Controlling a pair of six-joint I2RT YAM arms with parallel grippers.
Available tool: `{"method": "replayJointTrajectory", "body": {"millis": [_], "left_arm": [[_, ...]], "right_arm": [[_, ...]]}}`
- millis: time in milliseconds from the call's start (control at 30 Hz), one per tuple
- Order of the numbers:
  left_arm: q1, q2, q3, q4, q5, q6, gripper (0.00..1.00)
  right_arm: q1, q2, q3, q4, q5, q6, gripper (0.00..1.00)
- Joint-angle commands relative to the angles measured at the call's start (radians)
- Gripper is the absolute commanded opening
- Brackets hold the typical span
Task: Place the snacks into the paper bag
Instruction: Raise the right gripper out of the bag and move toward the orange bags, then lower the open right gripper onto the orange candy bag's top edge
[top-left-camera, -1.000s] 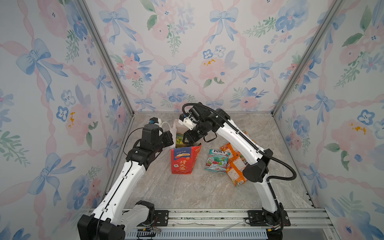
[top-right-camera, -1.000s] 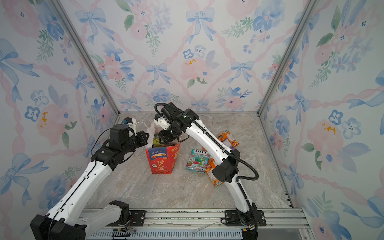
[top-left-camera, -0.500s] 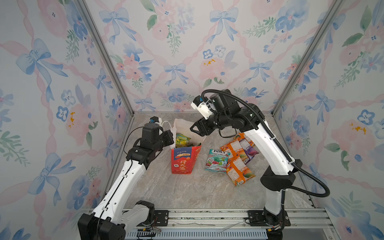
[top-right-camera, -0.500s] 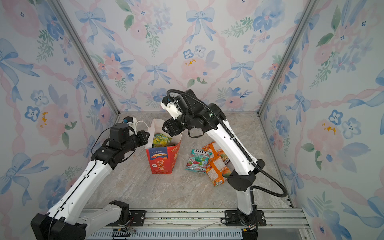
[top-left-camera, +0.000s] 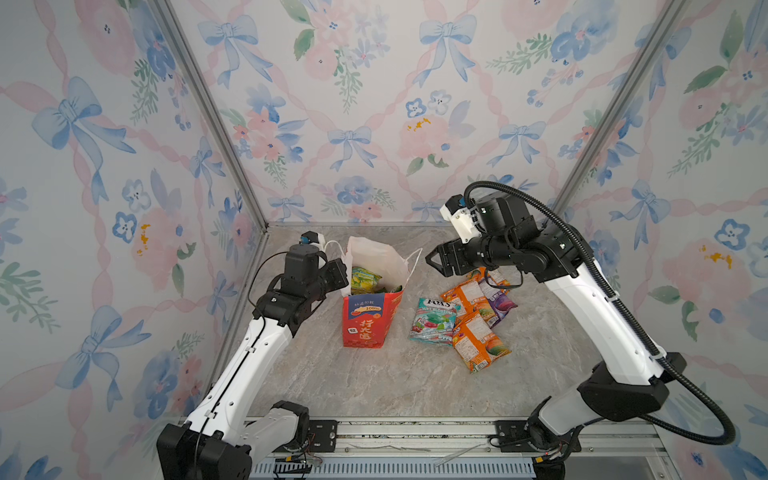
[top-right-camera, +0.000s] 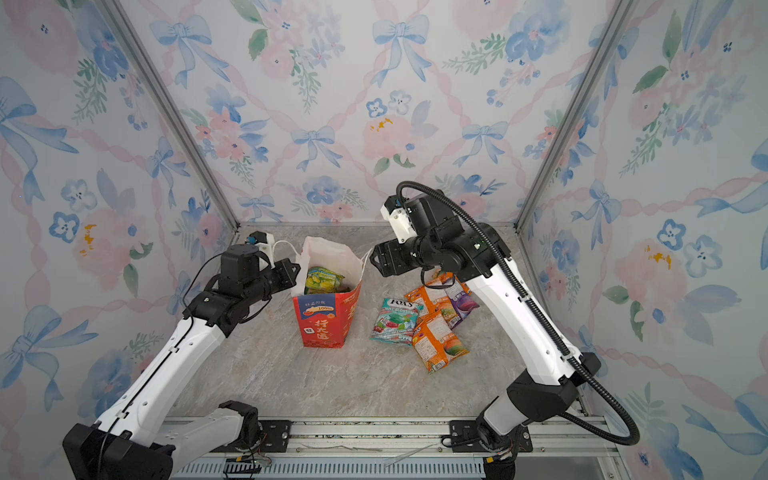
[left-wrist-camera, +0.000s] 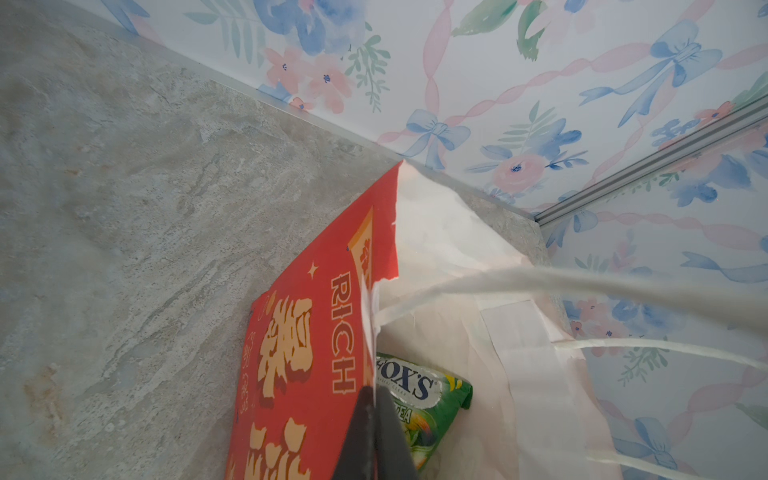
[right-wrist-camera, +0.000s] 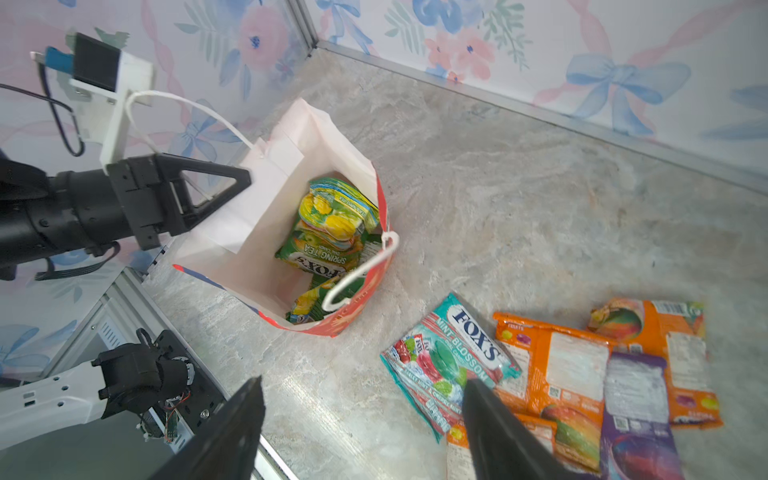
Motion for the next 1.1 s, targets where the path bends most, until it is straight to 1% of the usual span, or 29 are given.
{"method": "replayJointTrajectory", "body": {"millis": [0, 100, 233, 433, 633, 833, 1067], "left_arm": [[-0.007, -0.003, 0.014, 0.0, 0.002, 0.016, 0.0], [-0.007, -0.009, 0.007, 0.0, -0.003, 0.019, 0.0], [-0.006, -0.014, -0.003, 0.0, -0.011, 0.018, 0.0], [-0.005, -0.009, -0.002, 0.0, -0.015, 0.02, 0.0], [-0.005, -0.012, -0.009, 0.0, -0.019, 0.016, 0.0], [-0.005, -0.012, -0.008, 0.0, -0.019, 0.017, 0.0], [-0.005, -0.009, -0.009, 0.0, -0.017, 0.016, 0.0]], "right_arm": [[-0.06, -0.073, -0.142, 0.084, -0.017, 0.107, 0.79], [-0.12, -0.131, -0.293, 0.108, -0.026, 0.152, 0.8], [-0.234, -0.197, -0.495, 0.124, -0.041, 0.218, 0.82], [-0.358, -0.264, -0.703, 0.136, -0.059, 0.244, 0.84], [-0.464, -0.299, -0.833, 0.135, -0.059, 0.239, 0.85], [-0.538, -0.297, -0.923, 0.191, -0.12, 0.23, 0.87], [-0.544, -0.235, -0.977, 0.235, -0.187, 0.199, 0.87]]}}
